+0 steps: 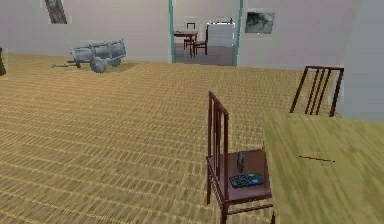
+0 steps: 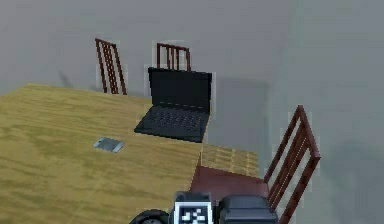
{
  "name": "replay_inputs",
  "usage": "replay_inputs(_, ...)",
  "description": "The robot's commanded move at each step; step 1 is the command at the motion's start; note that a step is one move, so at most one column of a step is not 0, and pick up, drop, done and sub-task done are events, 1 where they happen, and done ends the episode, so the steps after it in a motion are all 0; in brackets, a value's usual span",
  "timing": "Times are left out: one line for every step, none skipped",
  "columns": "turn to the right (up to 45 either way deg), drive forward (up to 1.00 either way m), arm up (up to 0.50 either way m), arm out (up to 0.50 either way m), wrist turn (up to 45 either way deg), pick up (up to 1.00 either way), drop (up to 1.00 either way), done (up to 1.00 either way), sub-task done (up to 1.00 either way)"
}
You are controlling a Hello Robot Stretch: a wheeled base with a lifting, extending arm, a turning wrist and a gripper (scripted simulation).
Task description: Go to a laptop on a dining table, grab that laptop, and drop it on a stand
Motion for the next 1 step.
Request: replay_inputs(0.0, 0.00, 0.00, 0.48, 0.0, 0.00, 0.00, 0.00, 0.00)
